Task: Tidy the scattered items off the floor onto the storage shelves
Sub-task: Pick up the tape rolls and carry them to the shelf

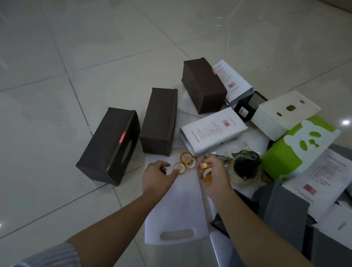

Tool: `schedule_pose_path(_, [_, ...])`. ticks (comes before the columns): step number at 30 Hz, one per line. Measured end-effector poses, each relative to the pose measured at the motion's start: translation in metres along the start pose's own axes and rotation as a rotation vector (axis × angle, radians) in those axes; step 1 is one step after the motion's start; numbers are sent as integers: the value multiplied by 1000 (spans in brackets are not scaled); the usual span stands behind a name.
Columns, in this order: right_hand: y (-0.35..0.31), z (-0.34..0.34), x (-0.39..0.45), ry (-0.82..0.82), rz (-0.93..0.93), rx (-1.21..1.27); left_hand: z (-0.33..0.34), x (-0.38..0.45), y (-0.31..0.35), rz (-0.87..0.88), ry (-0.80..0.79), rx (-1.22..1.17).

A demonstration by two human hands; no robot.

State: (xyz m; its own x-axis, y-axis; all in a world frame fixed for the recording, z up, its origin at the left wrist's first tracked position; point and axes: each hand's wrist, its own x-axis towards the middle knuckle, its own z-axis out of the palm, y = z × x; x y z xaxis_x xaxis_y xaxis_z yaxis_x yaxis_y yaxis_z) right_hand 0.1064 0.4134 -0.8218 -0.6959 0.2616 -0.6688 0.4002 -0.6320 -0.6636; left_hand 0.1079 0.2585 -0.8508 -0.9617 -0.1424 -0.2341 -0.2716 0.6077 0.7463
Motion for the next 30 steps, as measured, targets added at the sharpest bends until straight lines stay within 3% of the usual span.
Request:
schedule_pose_path(6, [13, 0, 10, -91, 117, 155, 32, 19, 0, 141, -8, 94])
schedule_pose_path(10, [20, 3, 18, 52, 17, -57, 44, 25, -7, 190, -43, 226])
schedule_pose_path(16, [35, 10, 34, 214, -288, -489, 46, 29, -15, 187, 29, 115])
schedule_pose_path(21, [51, 11, 37, 281, -558, -789, 31, 17, -18, 16, 133, -298])
schedule_pose_path(28, [63, 17, 33, 325, -639, -910, 2, 10, -13, -582, -166, -1312])
schedule_pose_path(30, [63, 17, 33, 328, -646, -833, -2, 9, -11, -629, -199, -1391])
